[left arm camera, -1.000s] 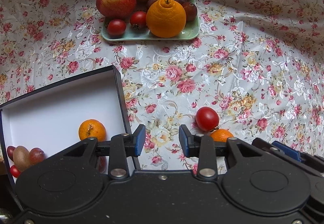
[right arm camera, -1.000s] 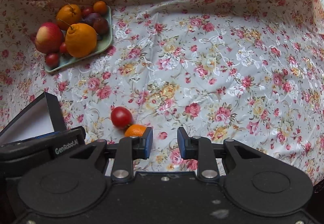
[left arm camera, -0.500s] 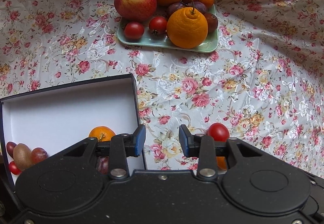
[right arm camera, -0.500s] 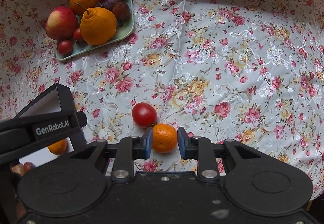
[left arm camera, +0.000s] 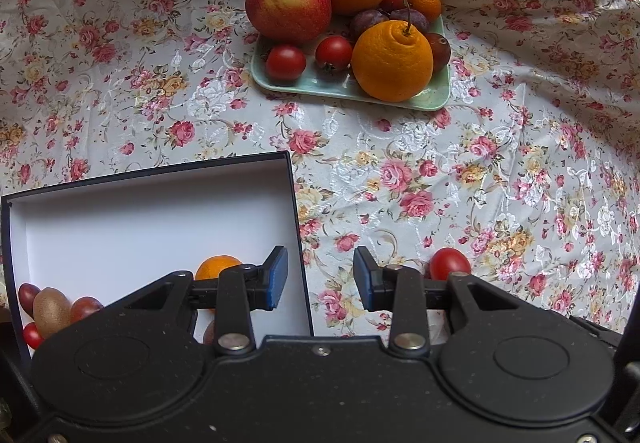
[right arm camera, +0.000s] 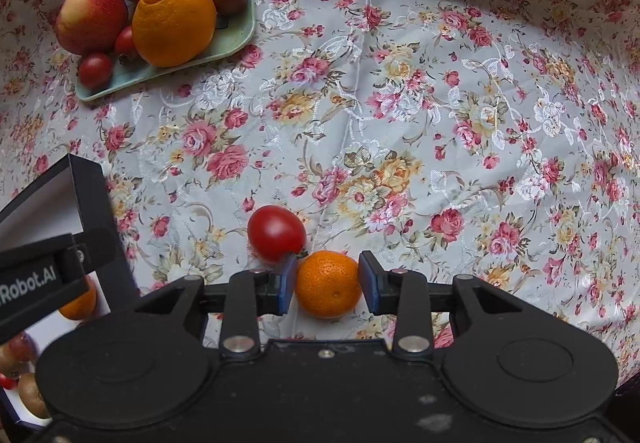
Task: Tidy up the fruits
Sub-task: 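Grasp the red tomato with the left tool while the right tool grasps the tangerine, then lift the tomato and tangerine and carry them toward the white box, then open both tools to drop the tomato and tangerine into the box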
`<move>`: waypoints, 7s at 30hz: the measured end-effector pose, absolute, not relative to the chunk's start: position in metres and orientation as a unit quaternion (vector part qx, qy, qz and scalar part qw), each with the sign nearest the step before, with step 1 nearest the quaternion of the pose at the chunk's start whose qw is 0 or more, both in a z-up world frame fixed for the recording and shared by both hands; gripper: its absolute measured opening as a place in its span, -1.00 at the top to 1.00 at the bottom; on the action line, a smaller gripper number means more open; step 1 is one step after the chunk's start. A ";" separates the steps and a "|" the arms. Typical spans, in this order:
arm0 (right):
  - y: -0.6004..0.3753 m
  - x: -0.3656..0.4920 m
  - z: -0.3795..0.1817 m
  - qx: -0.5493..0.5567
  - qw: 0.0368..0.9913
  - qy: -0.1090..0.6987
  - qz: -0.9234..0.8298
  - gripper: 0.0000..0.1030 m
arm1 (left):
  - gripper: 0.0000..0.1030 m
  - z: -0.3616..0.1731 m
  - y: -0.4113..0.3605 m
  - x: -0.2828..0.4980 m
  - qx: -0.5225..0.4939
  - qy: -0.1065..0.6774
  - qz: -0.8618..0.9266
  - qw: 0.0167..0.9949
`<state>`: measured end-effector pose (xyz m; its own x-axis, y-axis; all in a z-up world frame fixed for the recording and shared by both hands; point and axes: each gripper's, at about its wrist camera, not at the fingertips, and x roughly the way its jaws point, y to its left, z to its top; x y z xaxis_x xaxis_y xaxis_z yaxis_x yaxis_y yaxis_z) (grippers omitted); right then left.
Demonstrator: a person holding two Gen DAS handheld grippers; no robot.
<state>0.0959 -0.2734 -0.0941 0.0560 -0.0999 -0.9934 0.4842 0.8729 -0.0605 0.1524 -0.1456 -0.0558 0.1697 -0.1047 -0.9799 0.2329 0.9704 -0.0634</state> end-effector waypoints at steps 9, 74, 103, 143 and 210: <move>-0.275 0.098 -0.100 0.139 0.707 0.660 -0.210 0.24 | 0.13 -0.054 -0.143 0.154 0.047 0.633 -0.107 0.766; -0.386 0.032 -0.066 0.262 0.683 0.640 -0.236 0.52 | 0.17 -0.082 -0.240 0.129 0.105 0.626 -0.136 0.761; -0.341 0.038 -0.080 0.215 0.718 0.613 -0.250 0.43 | 0.17 -0.072 -0.215 0.135 0.073 0.632 -0.141 0.759; -0.325 0.027 -0.093 0.238 0.676 0.626 -0.308 0.21 | 0.17 -0.060 -0.207 0.135 0.069 0.627 -0.136 0.764; -0.091 0.061 -0.021 0.132 0.817 0.553 -0.098 0.21 | 0.17 -0.023 0.047 0.133 -0.016 0.573 0.019 0.819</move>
<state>0.0610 -0.0914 -0.0212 0.3699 -0.0145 -0.9290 0.3053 0.9463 0.1068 0.1331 0.0467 -0.0234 0.3419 0.0131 -0.9396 -0.0500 0.9987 -0.0043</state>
